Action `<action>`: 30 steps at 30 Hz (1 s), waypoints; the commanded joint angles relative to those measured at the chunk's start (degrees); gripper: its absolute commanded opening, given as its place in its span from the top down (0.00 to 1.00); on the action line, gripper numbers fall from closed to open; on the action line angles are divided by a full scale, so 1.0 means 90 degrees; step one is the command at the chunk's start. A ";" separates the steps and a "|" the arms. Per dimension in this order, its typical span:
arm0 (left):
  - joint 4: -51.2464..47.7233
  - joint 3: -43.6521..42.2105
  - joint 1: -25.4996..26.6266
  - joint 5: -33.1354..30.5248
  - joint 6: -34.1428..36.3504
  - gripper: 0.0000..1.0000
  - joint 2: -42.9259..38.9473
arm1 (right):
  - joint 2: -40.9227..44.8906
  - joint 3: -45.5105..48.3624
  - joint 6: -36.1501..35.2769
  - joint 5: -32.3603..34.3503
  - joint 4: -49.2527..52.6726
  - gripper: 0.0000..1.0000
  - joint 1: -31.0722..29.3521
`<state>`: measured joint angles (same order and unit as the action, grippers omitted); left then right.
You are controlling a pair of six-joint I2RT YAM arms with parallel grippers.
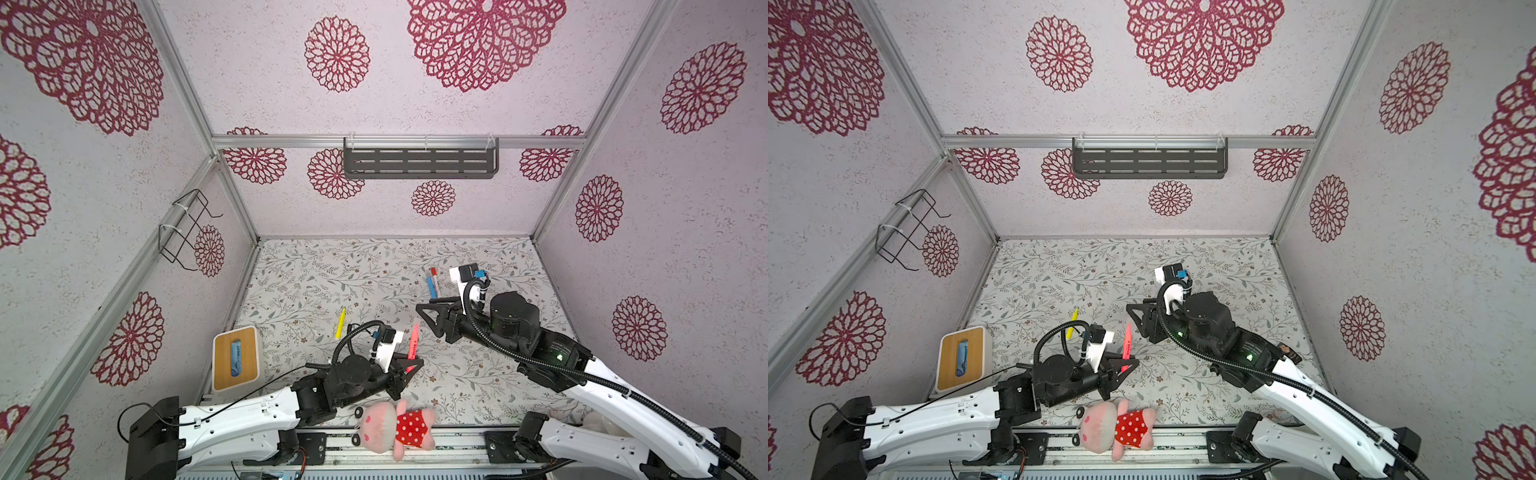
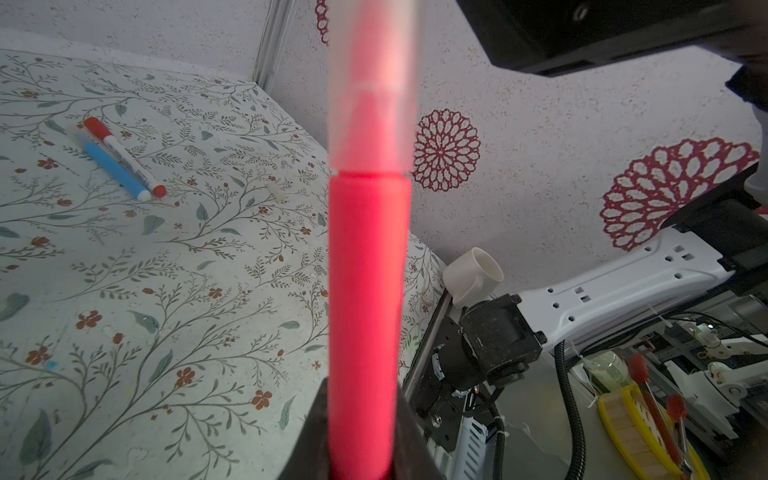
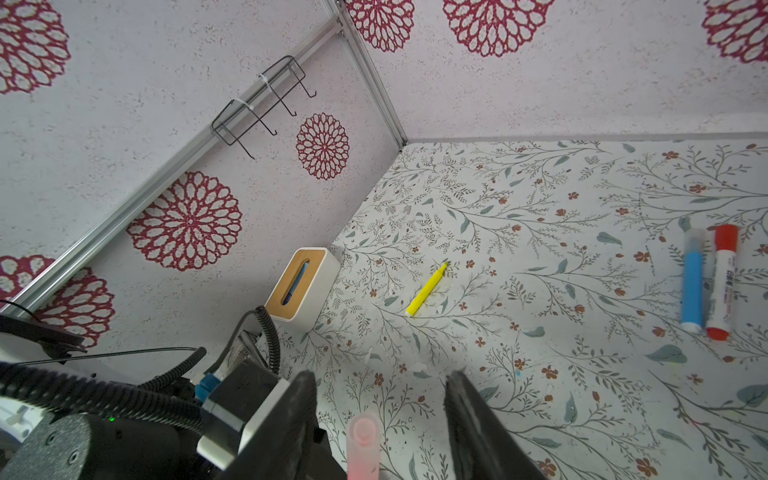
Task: Insert the pens into the pen caps
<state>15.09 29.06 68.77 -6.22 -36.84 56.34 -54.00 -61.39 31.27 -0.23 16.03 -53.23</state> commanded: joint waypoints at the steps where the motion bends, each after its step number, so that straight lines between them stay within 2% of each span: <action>1: 0.0064 -0.0095 0.0080 -0.0095 0.0045 1.00 0.0020 | -0.0034 -0.0142 -0.0049 -0.0300 -0.0111 0.50 0.0036; 13: 0.0101 -0.0094 0.0078 -0.0076 0.0053 1.00 0.0078 | -0.0292 -0.0045 -0.0056 -0.0755 -0.0287 0.56 0.0041; 19: 0.0091 -0.0070 0.0081 -0.0052 0.0065 1.00 0.0078 | -0.0386 0.0007 -0.0046 -0.0583 -0.0277 0.55 0.0036; 30: 0.0091 -0.0026 0.0078 -0.0012 0.0083 1.00 0.0083 | -0.0449 0.0096 -0.0043 -0.0696 -0.0434 0.56 0.0046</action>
<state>15.14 28.86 68.86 -6.33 -36.58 57.04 -58.13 -60.34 31.07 -6.28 14.35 -53.01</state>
